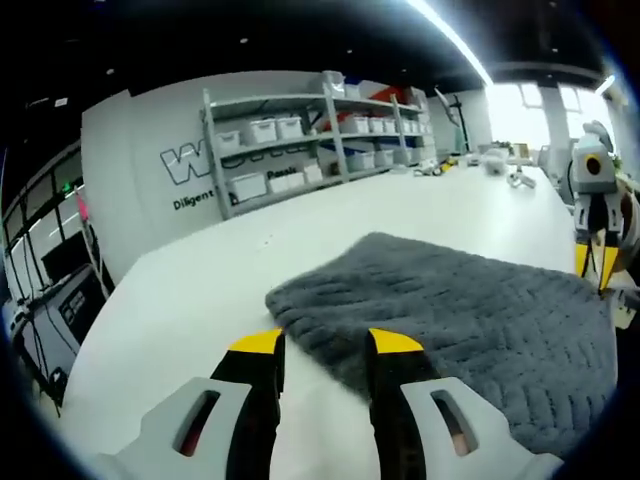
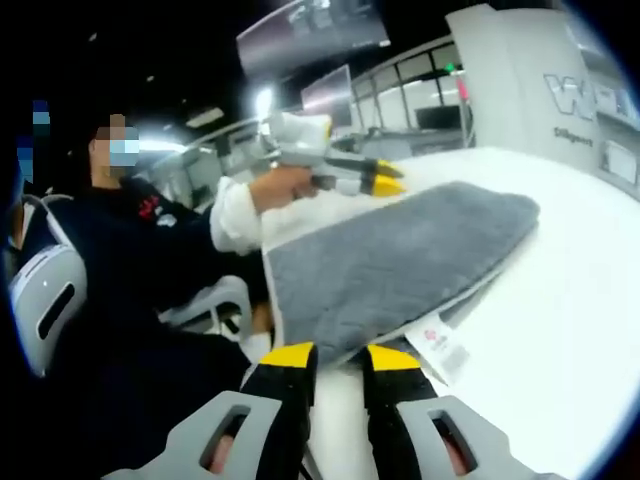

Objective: Open the folded towel by lifting each exposed corner and separating the folded layers until the towel lies flat within the target outline without major curled edges

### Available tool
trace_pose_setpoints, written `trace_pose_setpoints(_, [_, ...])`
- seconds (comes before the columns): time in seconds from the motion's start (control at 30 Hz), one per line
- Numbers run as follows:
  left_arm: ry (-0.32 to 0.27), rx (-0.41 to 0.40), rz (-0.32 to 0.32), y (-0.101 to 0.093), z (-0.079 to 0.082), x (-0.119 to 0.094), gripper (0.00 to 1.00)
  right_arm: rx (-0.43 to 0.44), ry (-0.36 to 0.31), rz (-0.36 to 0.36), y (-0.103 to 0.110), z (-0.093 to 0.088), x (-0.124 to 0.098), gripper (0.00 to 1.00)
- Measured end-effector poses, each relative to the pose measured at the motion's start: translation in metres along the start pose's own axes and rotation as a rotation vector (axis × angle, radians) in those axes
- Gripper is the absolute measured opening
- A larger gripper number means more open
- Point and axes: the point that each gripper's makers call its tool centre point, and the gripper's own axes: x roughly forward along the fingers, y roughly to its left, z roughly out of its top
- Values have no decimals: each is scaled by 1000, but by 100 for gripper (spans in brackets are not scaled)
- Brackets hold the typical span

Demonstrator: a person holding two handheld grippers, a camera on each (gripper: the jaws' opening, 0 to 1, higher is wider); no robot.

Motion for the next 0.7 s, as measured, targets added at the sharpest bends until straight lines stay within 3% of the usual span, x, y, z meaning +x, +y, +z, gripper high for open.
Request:
trace_pose_setpoints(0.43, [-59, 30, -71, -50, 24, -34, 33, -41, -14, -65, -19, 4, -3, 12])
trace_pose_setpoints(0.6, [-69, 58, -108, -77, 27, -49, 33, -60, -42, -91, -25, 7, -4, 8])
trace_pose_setpoints(0.7, [-49, 68, -146, -89, 19, -52, 33, -67, -54, -95, -26, 8, -3, 6])
